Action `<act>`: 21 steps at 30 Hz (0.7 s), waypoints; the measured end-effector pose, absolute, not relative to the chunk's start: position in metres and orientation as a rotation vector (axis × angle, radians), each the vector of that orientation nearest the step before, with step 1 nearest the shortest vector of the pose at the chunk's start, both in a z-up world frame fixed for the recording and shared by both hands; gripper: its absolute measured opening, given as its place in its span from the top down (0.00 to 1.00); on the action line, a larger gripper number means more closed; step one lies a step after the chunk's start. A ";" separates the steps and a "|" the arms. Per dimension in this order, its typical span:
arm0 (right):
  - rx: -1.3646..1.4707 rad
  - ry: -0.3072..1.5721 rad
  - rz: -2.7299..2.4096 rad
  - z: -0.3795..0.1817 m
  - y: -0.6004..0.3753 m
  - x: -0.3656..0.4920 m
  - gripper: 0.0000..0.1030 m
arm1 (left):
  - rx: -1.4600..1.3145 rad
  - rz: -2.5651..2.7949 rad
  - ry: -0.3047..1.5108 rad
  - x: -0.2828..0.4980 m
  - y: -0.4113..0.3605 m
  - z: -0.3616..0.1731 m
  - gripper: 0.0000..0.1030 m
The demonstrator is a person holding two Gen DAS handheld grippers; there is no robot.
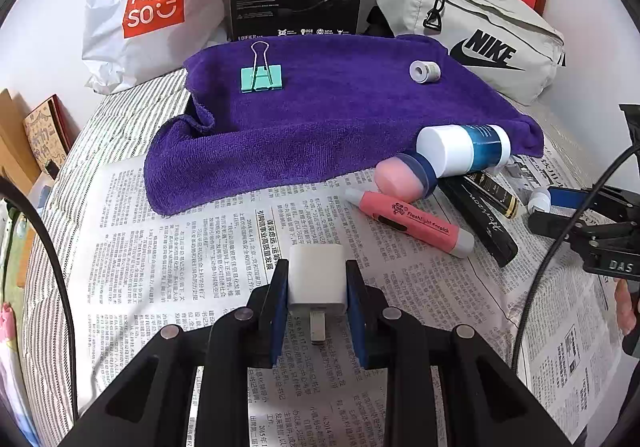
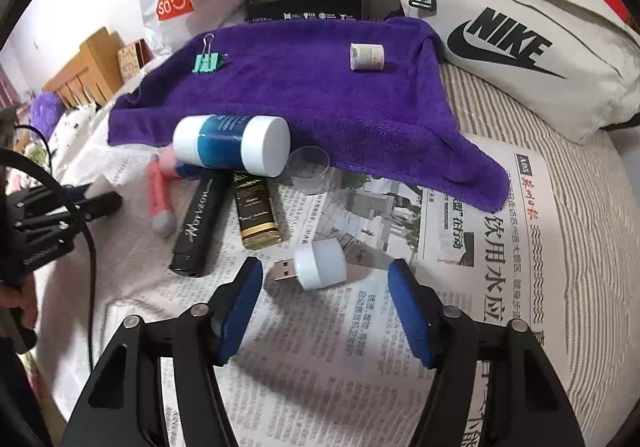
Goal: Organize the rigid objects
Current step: 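Grasp the white USB bulb with the right tool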
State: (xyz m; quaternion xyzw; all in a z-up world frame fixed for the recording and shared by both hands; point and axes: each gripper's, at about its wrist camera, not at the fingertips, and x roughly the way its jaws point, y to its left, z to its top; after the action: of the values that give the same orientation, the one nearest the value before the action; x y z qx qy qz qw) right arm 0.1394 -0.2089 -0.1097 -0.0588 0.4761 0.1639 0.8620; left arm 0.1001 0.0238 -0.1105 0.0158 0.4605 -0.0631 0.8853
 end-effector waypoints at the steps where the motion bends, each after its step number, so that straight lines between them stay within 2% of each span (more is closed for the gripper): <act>1: -0.136 0.996 0.340 -0.110 -0.208 0.139 0.45 | 0.032 -0.132 0.958 0.100 0.024 -0.110 0.75; 6: -0.179 0.977 0.344 -0.111 -0.205 0.139 0.54 | 0.029 -0.137 0.958 0.100 0.025 -0.110 0.76; 7: -0.178 0.973 0.349 -0.111 -0.205 0.139 0.62 | 0.029 -0.137 0.959 0.100 0.025 -0.110 0.76; 8: -0.173 0.973 0.354 -0.111 -0.205 0.139 0.65 | 0.032 -0.137 0.960 0.100 0.024 -0.110 0.75; 21: -0.177 0.973 0.348 -0.112 -0.204 0.138 0.65 | 0.039 -0.115 0.950 0.100 0.021 -0.111 0.75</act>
State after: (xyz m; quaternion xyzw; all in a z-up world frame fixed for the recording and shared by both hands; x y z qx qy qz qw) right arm 0.1383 -0.2039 -0.1121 -0.0846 0.4644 0.1663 0.8658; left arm 0.0998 0.0214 -0.1114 0.0187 0.4572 -0.0552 0.8875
